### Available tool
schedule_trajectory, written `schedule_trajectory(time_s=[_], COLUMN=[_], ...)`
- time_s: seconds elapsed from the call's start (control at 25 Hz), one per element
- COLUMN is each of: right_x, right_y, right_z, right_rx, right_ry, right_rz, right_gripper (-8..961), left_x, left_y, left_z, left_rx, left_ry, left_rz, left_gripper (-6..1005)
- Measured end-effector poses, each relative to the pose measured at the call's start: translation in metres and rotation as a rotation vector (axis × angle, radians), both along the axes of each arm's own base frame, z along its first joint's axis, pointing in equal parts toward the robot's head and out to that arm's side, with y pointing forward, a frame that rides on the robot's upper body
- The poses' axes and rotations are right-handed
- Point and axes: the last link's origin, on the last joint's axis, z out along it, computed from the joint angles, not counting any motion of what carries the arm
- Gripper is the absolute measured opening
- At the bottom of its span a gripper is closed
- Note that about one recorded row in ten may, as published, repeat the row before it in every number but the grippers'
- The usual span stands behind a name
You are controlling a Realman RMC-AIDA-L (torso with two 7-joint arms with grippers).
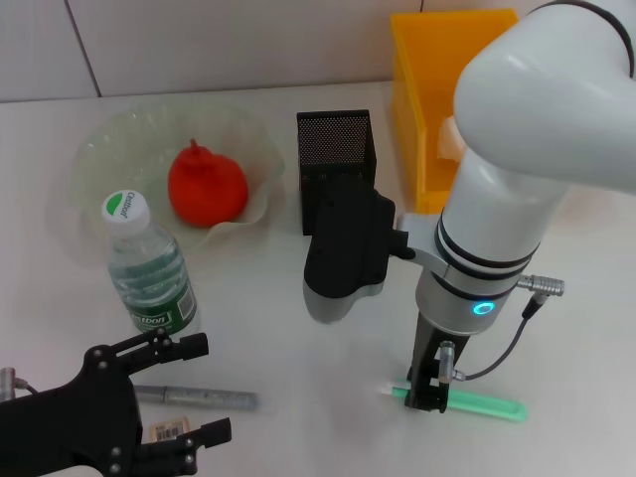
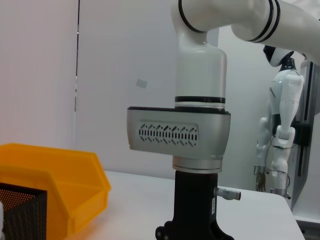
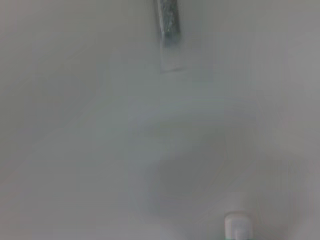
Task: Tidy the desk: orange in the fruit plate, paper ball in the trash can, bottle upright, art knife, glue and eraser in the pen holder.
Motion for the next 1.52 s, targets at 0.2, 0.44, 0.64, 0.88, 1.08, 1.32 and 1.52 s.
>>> schedule_trajectory(time_s=[0.2,0.44,0.64,0.88,1.08,1.32,1.52], right_x=[-0.005,-0.024,-0.046,-0.054,-0.059,-0.053,-0.041], right_y=[0.003,0.036,0.063,0.083,0.095,0.106,0.112], right_z=[0.003,0.045,0.102,0.136,0.135,0.114,0.099], right_rx=[0.014,0.210,0.411,0.605,0.673,0.698,0.716], right_ry=[0.055,0.294,0.597,0.821,0.915,0.951,0.946], right_rz=[-0.039,-0.111,-0.060,0.112,0.194,0.248,0.244], right_gripper=[180,167,167,167,168,168,168], left_x=[0.000,0.000,0.000,0.001,0.000,0.000,-0.001], left_y=[0.000,0.000,0.000,0.001,0.001,0.001,0.000], left_z=[0.000,0.002,0.002,0.002,0.002,0.003,0.004], left_rx=[0.002,0.003,0.006,0.007,0.010,0.009,0.011], left_ry=[0.001,-0.003,-0.002,-0.005,-0.002,-0.001,-0.006], left_rz=[0.001,-0.005,-0.006,-0.007,-0.004,-0.004,-0.002], left_gripper=[814,814,815,815,815,814,815])
